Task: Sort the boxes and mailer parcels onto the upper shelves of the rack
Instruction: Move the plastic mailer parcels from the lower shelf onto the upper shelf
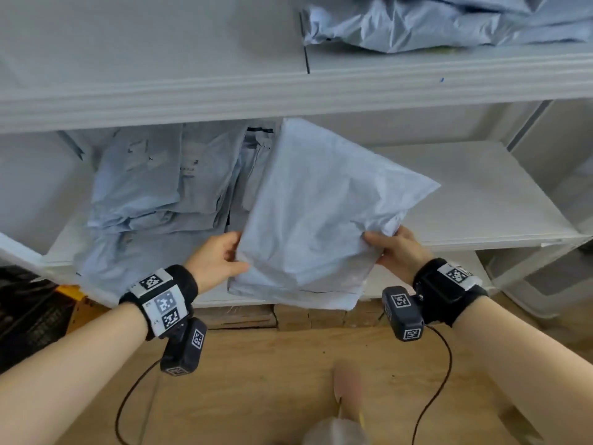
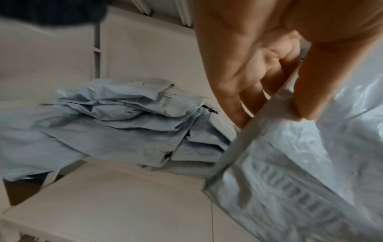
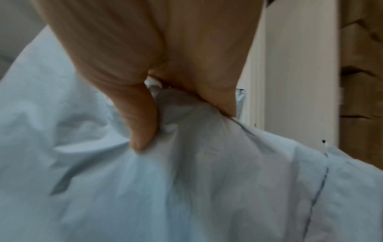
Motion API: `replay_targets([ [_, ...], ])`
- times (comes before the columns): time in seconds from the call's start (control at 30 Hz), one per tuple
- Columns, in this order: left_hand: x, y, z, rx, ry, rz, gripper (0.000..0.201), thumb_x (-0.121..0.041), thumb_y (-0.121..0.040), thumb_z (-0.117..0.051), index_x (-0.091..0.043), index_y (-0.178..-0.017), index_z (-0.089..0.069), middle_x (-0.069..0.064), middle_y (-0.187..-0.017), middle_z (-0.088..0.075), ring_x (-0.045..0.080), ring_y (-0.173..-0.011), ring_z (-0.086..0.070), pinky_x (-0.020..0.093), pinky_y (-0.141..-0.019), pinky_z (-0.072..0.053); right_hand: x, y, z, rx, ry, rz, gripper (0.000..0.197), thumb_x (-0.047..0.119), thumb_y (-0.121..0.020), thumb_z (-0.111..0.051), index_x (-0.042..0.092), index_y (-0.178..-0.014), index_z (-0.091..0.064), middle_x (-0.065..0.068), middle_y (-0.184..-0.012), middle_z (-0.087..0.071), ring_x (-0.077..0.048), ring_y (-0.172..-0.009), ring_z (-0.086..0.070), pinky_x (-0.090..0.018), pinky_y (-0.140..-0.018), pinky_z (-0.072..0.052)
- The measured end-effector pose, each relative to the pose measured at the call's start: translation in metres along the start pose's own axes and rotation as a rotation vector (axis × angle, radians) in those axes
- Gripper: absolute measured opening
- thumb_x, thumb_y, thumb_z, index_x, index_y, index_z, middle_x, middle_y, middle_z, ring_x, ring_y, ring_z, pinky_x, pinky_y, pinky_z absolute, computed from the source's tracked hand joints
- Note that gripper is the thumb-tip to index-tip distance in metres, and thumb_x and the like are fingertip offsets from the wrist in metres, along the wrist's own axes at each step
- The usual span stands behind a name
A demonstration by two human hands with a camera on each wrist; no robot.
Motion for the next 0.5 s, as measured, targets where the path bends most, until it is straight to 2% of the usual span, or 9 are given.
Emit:
replay_targets([
  [0.1, 0.012, 0.013, 0.011, -0.032, -0.009, -0.004, 0.033, 0.008, -0.082, -0.066, -0.005, -0.112, -0.062, 0.0, -0.104, -0.07, 0.011, -0.094, -0.068, 0.02, -0.08, -0.053, 0.026, 0.036, -0.029, 0.031, 0.078, 0.123, 0.045, 0.003, -0.072, -0.069, 0.007, -0.116, -0.061, -0.011, -0.112, -0.071, -0.028, -0.1, -0.069, -0.035, -0.077, -0.059],
  [0.17, 0.013, 0.02, 0.021, -0.058, 0.005, -0.004, 0.025, 0.009, -0.084, -0.063, -0.002, -0.108, -0.063, 0.001, -0.097, -0.071, 0.016, -0.09, -0.067, 0.018, -0.071, -0.054, 0.043, 0.059, -0.047, 0.054, 0.121, 0.19, 0.048, 0.004, -0.072, -0.07, 0.007, -0.118, -0.06, -0.009, -0.112, -0.072, -0.026, -0.101, -0.069, -0.033, -0.078, -0.058],
  [0.23, 0.011, 0.028, 0.029, -0.041, -0.005, 0.004, 0.021, 0.008, -0.084, -0.063, -0.006, -0.1, -0.066, -0.003, -0.089, -0.073, 0.016, -0.085, -0.068, 0.018, -0.066, -0.053, 0.058, 0.08, -0.06, 0.072, 0.166, 0.234, 0.05, 0.007, -0.073, -0.072, 0.007, -0.121, -0.058, -0.008, -0.114, -0.071, -0.026, -0.104, -0.068, -0.032, -0.079, -0.058],
  [0.33, 0.004, 0.044, 0.039, -0.006, -0.057, 0.013, 0.018, 0.002, -0.081, -0.07, -0.015, -0.088, -0.068, -0.007, -0.08, -0.075, 0.009, -0.077, -0.071, 0.021, -0.065, -0.054, 0.074, 0.107, -0.076, 0.107, 0.228, 0.278, 0.052, 0.011, -0.074, -0.073, 0.011, -0.123, -0.058, -0.006, -0.117, -0.07, -0.024, -0.106, -0.068, -0.032, -0.081, -0.058],
  [0.5, -0.019, 0.068, 0.058, -0.058, -0.057, -0.025, 0.019, -0.002, -0.081, -0.071, -0.02, -0.087, -0.069, -0.01, -0.077, -0.075, 0.006, -0.075, -0.071, 0.019, -0.064, -0.055, 0.105, 0.143, -0.107, 0.111, 0.337, 0.395, 0.055, 0.014, -0.072, -0.075, 0.012, -0.124, -0.057, -0.006, -0.117, -0.07, -0.024, -0.106, -0.068, -0.033, -0.083, -0.057],
])
Point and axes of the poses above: each hand's wrist, its own y-axis away from the middle knuckle, its own z-axis out of the back of the hand, x = y × z, the point moved 10 cm from there along -y, towards the middle knuckle
